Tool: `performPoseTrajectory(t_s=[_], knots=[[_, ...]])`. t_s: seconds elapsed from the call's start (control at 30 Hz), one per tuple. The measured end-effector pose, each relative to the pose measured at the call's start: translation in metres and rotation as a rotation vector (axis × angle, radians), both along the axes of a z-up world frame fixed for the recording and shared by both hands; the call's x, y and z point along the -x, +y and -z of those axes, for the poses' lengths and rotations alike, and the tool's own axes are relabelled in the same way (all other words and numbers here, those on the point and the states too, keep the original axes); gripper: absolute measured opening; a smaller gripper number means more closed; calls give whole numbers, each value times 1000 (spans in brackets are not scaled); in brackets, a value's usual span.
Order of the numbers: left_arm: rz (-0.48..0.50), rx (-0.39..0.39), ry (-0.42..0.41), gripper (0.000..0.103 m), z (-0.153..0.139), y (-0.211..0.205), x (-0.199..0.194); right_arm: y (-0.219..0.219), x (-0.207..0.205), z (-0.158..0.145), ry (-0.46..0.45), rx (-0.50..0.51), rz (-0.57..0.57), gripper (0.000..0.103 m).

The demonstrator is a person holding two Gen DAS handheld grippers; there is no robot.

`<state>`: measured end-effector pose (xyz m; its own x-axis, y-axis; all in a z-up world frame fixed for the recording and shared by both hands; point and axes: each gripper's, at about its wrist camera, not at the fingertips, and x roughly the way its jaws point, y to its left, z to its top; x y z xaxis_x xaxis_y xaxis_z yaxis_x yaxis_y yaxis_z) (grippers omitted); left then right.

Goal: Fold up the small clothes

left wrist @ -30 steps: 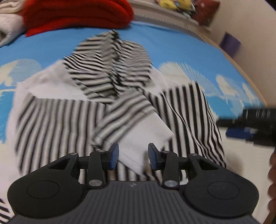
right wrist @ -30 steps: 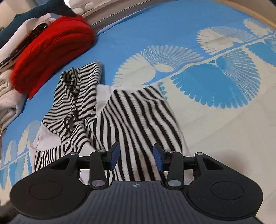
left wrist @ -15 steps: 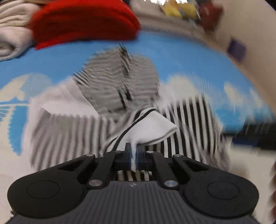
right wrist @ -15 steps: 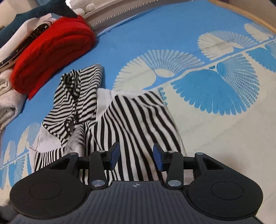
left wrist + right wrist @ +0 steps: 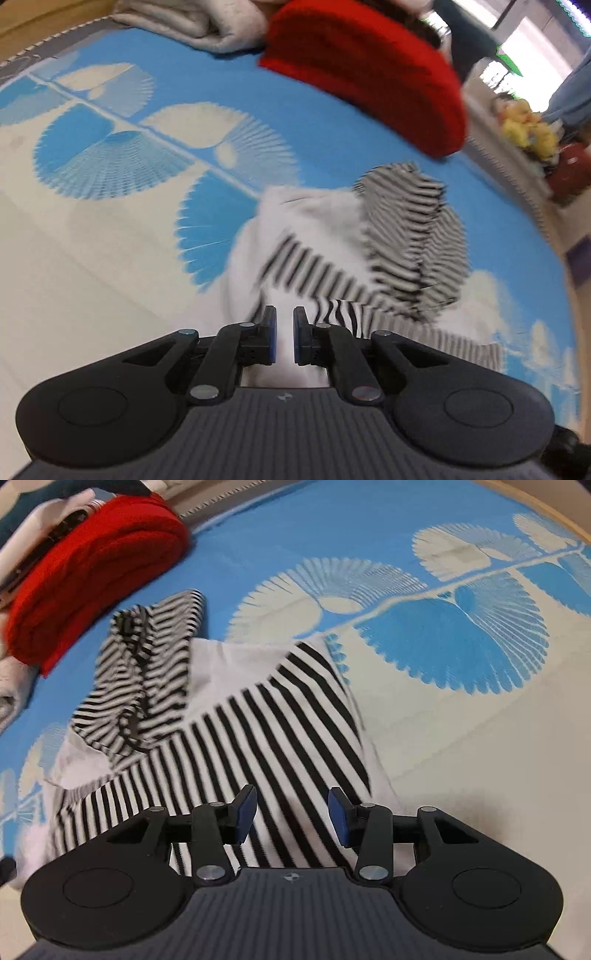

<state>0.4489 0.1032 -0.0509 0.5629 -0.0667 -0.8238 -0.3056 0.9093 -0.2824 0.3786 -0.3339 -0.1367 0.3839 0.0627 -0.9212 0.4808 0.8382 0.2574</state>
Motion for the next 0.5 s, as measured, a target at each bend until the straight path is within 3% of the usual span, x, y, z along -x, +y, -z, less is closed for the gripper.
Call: performPoseTrajectory(t_s=[0.07, 0.17, 0.33, 0.4, 0.5], knots=[[10, 1, -4, 8, 2, 1, -1, -3, 2, 7, 35, -7, 19, 45], [36, 70, 3, 7, 11, 1, -3, -5, 4, 18, 84, -22, 30, 46], [30, 168, 167, 8, 58, 0, -11, -5, 4, 23, 112, -11, 17, 47], [12, 179, 236, 8, 76, 1, -11, -5, 4, 18, 95, 2, 28, 47], [34, 124, 192, 9, 65, -6, -10, 4, -3, 0, 14, 60, -41, 51]])
